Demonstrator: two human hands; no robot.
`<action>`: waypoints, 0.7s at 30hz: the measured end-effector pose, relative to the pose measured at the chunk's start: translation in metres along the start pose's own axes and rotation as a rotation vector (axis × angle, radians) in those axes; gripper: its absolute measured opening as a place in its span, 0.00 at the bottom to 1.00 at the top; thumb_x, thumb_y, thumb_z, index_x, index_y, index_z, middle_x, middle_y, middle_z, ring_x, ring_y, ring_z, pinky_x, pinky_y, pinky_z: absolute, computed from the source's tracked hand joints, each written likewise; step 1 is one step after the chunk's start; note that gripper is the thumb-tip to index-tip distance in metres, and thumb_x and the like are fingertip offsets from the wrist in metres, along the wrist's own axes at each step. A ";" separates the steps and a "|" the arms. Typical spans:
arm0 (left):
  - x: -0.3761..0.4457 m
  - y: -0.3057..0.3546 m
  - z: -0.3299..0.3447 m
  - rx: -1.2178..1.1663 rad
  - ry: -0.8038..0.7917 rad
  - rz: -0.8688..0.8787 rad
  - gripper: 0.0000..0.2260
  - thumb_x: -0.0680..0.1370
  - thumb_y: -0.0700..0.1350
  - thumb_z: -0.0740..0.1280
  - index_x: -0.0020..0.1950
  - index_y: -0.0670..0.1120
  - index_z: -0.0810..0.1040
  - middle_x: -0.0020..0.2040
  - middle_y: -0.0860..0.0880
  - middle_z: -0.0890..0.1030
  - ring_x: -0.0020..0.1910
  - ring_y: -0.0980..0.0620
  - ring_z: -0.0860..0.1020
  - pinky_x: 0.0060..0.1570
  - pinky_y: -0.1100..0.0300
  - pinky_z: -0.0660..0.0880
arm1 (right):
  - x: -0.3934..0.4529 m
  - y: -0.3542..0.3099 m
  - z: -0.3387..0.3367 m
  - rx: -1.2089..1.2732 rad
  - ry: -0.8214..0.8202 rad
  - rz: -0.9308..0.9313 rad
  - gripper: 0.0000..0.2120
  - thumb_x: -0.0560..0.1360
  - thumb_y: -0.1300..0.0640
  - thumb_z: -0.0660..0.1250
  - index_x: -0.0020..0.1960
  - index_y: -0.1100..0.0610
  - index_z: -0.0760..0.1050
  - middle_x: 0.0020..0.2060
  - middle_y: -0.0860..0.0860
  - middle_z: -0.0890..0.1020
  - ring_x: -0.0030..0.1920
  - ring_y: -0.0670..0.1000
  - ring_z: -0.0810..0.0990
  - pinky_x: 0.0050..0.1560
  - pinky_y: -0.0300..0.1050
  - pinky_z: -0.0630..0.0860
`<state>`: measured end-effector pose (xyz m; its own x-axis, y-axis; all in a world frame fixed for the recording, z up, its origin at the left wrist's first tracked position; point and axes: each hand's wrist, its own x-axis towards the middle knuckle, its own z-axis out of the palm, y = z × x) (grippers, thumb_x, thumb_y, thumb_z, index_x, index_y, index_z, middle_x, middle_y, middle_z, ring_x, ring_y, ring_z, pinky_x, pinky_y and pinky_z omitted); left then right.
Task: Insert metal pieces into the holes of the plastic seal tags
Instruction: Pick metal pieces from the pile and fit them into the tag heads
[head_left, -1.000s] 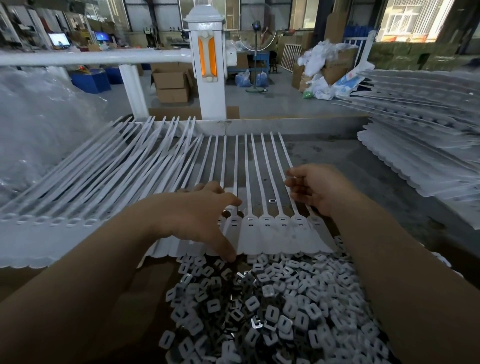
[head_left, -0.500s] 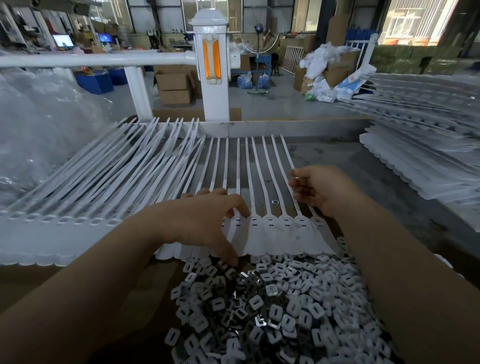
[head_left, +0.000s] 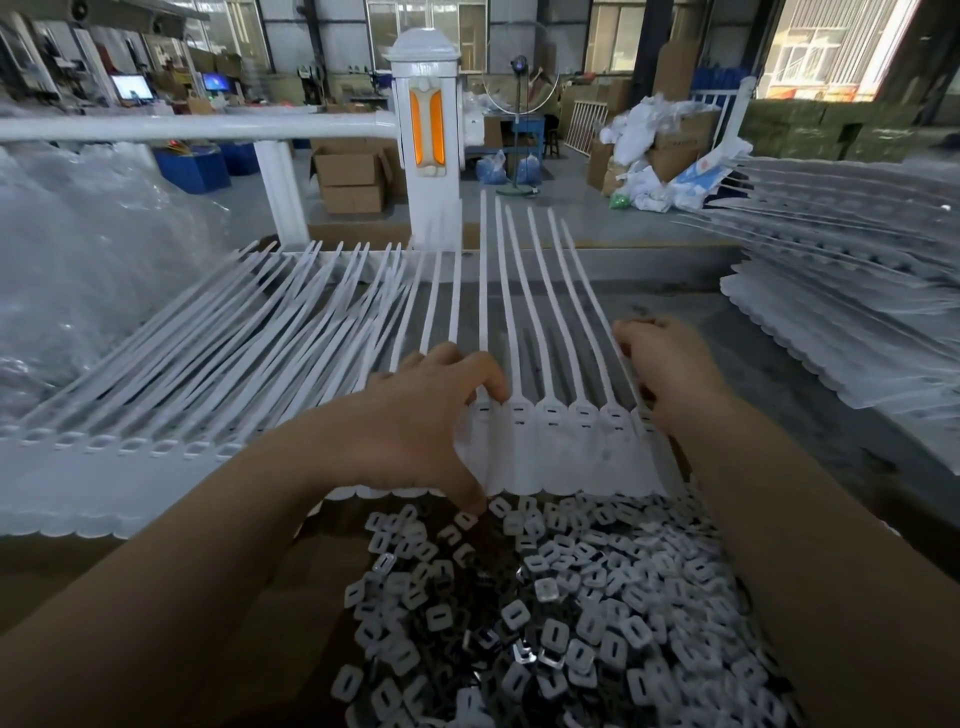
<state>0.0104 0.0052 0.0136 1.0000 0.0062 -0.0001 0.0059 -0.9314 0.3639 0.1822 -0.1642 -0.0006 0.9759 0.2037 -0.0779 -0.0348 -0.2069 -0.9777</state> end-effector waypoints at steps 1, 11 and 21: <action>0.001 0.001 0.000 0.025 0.026 0.008 0.36 0.57 0.62 0.79 0.58 0.70 0.61 0.53 0.65 0.65 0.54 0.62 0.67 0.46 0.61 0.65 | 0.000 -0.001 0.000 0.004 -0.013 0.005 0.05 0.77 0.57 0.62 0.45 0.58 0.75 0.36 0.58 0.74 0.35 0.54 0.70 0.36 0.45 0.68; 0.018 -0.018 0.004 0.091 0.167 0.008 0.37 0.63 0.58 0.77 0.68 0.63 0.63 0.59 0.59 0.63 0.63 0.57 0.60 0.65 0.54 0.53 | -0.003 -0.004 0.000 -0.086 -0.083 0.024 0.10 0.76 0.57 0.66 0.57 0.57 0.76 0.45 0.52 0.79 0.47 0.53 0.76 0.36 0.43 0.67; 0.036 -0.039 0.014 0.018 0.204 0.015 0.38 0.66 0.56 0.76 0.74 0.61 0.64 0.59 0.63 0.61 0.56 0.66 0.57 0.67 0.55 0.52 | 0.000 0.001 0.002 -0.070 -0.094 0.005 0.22 0.77 0.67 0.60 0.67 0.50 0.70 0.60 0.51 0.74 0.56 0.54 0.70 0.52 0.51 0.70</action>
<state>0.0459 0.0369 -0.0141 0.9787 0.0646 0.1946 -0.0068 -0.9383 0.3458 0.1820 -0.1619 -0.0018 0.9512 0.2904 -0.1043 -0.0217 -0.2743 -0.9614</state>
